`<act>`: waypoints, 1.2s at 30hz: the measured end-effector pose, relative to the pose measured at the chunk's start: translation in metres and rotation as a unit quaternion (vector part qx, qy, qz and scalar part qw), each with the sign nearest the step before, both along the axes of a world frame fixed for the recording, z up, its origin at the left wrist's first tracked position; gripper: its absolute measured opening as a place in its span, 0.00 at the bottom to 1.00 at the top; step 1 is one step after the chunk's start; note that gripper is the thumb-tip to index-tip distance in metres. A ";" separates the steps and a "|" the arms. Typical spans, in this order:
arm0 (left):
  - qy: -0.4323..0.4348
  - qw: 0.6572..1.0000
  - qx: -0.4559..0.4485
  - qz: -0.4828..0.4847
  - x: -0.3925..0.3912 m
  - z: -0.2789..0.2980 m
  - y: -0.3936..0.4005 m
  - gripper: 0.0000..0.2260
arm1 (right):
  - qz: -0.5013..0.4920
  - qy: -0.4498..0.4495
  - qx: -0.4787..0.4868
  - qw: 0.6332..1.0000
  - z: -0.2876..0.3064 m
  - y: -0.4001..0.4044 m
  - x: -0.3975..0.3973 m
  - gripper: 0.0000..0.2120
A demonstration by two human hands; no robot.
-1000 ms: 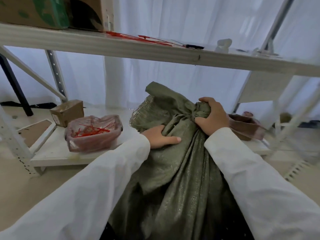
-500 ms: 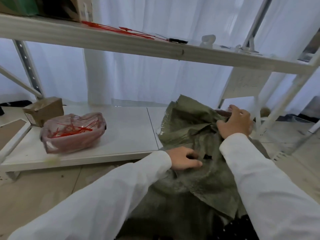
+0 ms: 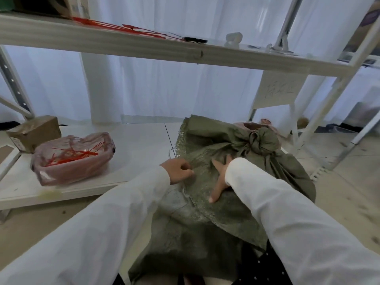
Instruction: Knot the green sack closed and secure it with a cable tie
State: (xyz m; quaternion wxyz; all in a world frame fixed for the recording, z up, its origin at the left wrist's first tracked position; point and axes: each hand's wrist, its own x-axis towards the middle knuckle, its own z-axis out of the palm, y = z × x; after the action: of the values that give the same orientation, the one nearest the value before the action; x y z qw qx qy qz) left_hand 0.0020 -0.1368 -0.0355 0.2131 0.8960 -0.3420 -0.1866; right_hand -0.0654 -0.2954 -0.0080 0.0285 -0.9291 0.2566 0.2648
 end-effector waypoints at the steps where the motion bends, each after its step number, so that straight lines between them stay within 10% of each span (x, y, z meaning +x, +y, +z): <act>1: -0.002 1.000 0.006 0.002 0.001 0.000 0.002 0.16 | -0.018 -0.019 0.031 0.999 -0.017 -0.002 0.000 0.54; 4: -0.001 1.000 0.012 0.018 0.005 -0.002 0.008 0.15 | -0.075 -0.138 0.048 0.986 -0.049 -0.005 -0.001 0.40; 9: -0.010 0.999 0.014 0.030 0.008 -0.002 0.019 0.15 | 0.033 0.040 -0.015 0.999 -0.025 -0.003 -0.004 0.62; 21: -0.024 0.996 0.078 0.041 0.011 -0.006 0.048 0.16 | -0.014 0.050 -0.049 0.997 -0.015 -0.053 -0.008 0.66; 28: -0.033 0.995 0.089 0.036 0.012 -0.006 0.049 0.17 | -0.139 -0.006 -0.020 0.990 -0.024 -0.049 0.017 0.44; 36: -0.044 0.996 0.064 0.034 0.011 -0.003 0.039 0.18 | -0.094 -0.074 -0.023 0.993 0.019 0.014 0.007 0.61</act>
State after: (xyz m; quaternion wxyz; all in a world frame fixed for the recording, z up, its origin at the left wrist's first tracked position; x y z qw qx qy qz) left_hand 0.0133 -0.0976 -0.0384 0.1467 0.9262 -0.3076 -0.1612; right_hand -0.0584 -0.2815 0.0108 0.0510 -0.9185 0.3456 0.1851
